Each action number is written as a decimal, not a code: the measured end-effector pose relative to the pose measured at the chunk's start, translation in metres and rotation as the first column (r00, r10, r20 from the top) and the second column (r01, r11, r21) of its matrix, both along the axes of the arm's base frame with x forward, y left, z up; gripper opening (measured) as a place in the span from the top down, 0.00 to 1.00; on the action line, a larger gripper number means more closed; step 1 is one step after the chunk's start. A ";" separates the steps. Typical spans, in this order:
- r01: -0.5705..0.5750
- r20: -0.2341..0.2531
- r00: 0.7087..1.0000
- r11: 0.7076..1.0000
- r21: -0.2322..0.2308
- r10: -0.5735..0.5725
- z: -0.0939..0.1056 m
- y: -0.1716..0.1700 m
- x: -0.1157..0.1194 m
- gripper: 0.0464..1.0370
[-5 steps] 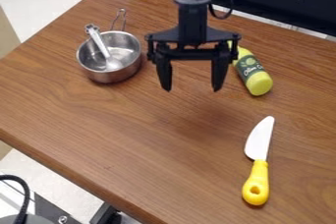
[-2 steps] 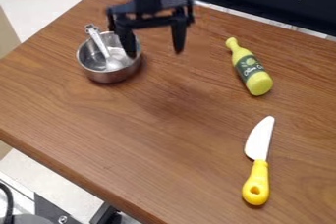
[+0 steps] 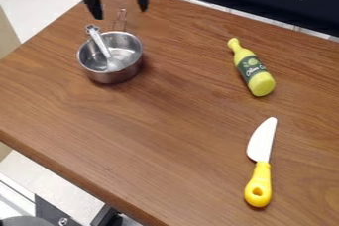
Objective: Move spoon out of silver pot and placed on the table
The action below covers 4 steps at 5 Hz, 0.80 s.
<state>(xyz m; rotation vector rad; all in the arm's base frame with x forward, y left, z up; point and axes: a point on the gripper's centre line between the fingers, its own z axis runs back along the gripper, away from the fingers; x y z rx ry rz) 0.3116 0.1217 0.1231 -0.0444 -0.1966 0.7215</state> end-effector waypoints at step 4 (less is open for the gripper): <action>-0.088 0.040 0.995 0.996 0.028 0.086 -0.041 0.040 0.006 0.04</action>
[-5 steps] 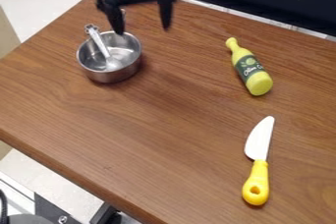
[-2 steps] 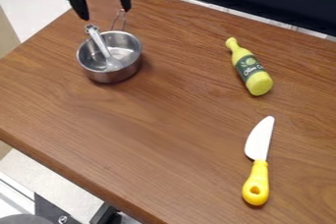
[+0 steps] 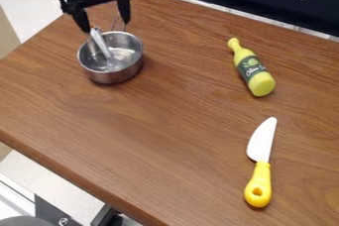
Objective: Move spoon out of silver pot and placed on the table
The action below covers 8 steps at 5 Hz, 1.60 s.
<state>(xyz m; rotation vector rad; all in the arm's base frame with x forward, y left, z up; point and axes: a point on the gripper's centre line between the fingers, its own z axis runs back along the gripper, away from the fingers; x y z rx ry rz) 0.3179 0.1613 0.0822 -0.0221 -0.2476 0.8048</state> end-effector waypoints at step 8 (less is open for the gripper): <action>-0.174 -0.006 0.985 0.981 0.081 0.175 -0.050 -0.006 -0.002 0.05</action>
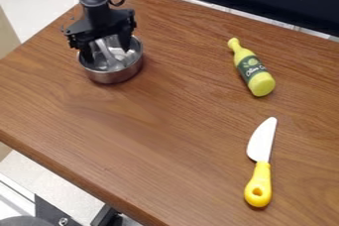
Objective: Move spoon out of silver pot and placed on the table
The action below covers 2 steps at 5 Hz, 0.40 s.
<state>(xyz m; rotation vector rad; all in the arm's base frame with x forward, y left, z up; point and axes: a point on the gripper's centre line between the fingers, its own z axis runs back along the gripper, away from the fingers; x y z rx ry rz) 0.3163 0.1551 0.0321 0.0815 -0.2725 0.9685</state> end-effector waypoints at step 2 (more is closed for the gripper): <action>-0.015 -0.012 1.000 1.000 -0.010 0.015 0.001 -0.001 -0.001 0.44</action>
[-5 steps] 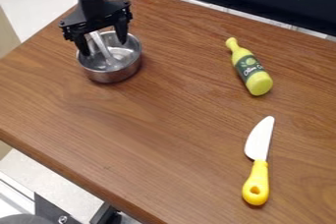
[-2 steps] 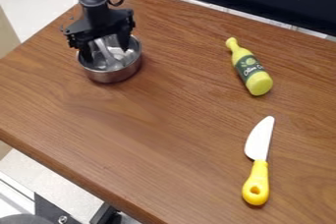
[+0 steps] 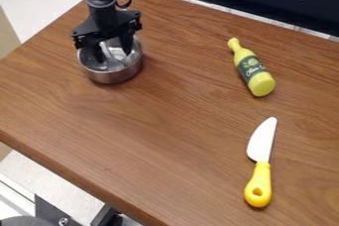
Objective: Move spoon out of silver pot and placed on the table
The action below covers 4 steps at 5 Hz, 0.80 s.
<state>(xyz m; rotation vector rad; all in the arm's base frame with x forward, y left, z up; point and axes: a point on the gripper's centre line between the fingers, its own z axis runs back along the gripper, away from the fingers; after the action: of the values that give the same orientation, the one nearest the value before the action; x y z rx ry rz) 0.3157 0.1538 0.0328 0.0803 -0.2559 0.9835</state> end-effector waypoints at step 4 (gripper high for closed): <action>-0.072 -0.026 0.997 0.997 -0.022 0.071 0.002 -0.003 -0.003 0.90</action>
<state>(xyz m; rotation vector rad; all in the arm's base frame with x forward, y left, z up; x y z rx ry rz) 0.3123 0.1509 0.0353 0.0808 -0.2199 1.0559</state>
